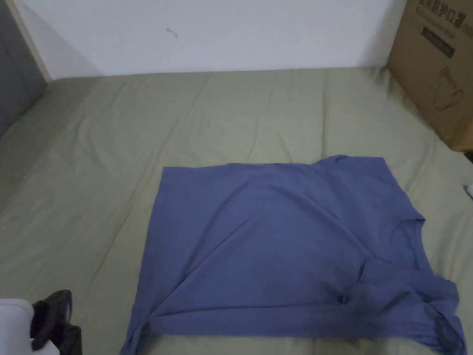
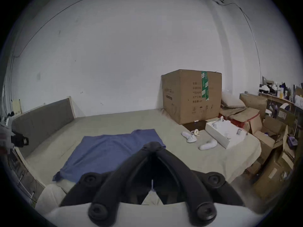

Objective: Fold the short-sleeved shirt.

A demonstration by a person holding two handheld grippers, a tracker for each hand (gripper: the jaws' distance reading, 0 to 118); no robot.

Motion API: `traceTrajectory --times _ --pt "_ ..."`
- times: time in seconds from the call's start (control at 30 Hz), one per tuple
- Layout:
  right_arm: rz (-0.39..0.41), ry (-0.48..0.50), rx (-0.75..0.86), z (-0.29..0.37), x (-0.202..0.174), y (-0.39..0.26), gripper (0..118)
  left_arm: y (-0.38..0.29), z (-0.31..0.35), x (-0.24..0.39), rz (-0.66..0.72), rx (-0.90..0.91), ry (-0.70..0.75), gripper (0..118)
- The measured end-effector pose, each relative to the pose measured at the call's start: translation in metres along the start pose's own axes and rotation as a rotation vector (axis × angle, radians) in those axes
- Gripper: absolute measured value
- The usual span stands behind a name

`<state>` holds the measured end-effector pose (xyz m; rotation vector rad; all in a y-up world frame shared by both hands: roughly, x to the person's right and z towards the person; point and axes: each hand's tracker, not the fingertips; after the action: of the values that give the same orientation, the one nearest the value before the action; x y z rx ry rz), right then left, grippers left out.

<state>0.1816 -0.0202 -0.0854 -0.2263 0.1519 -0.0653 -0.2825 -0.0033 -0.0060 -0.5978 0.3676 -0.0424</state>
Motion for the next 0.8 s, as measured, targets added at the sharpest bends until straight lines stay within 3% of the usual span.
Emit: traceTrajectory --times 0.2,0.23,0.27,0.3,0.33,0.37,0.4,0.53,0.57,0.63,0.7,0.77,0.8 --pt "0.008 -0.005 -0.031 -0.003 -0.003 -0.003 0 -0.033 -0.055 0.016 -0.053 -0.195 -0.069 0" --pt "0.012 -0.007 -0.041 -0.005 -0.005 -0.001 0 -0.037 -0.069 0.015 -0.050 -0.228 -0.096 7" --pt "0.012 -0.002 -0.051 -0.008 -0.006 -0.003 0 -0.040 -0.088 0.011 -0.010 -0.278 -0.147 40" --pt "0.008 0.008 -0.066 -0.011 -0.008 -0.005 0 -0.043 -0.106 0.010 -0.007 -0.340 -0.169 94" --pt "0.005 0.008 -0.073 -0.014 -0.010 -0.007 0 -0.045 -0.121 0.005 -0.003 -0.366 -0.154 115" --pt "-0.006 0.018 -0.085 -0.017 -0.007 -0.006 0 -0.052 -0.142 0.004 0.006 -0.408 -0.159 105" --pt "-0.010 0.026 -0.098 -0.021 -0.009 -0.007 0 -0.056 -0.156 0.002 0.029 -0.353 -0.189 103" --pt "0.006 0.051 -0.131 -0.036 -0.017 -0.008 0 -0.064 -0.202 0.004 0.046 -0.463 -0.154 111" --pt "0.009 0.057 -0.136 -0.038 -0.018 -0.009 0 -0.069 -0.210 0.006 0.032 -0.466 -0.151 105" --pt "0.015 0.060 -0.143 -0.044 -0.022 -0.009 0 -0.075 -0.219 0.011 -0.005 -0.491 -0.104 69" --pt "0.014 0.062 -0.158 -0.047 -0.023 -0.011 0 -0.078 -0.223 0.010 0.040 -0.507 -0.172 62" --pt "0.012 0.060 -0.172 -0.048 -0.018 -0.015 0 -0.074 -0.214 0.012 0.010 -0.482 -0.149 59" --pt "0.009 0.059 -0.186 -0.049 -0.017 -0.018 0 -0.070 -0.209 0.016 -0.013 -0.471 -0.167 42"
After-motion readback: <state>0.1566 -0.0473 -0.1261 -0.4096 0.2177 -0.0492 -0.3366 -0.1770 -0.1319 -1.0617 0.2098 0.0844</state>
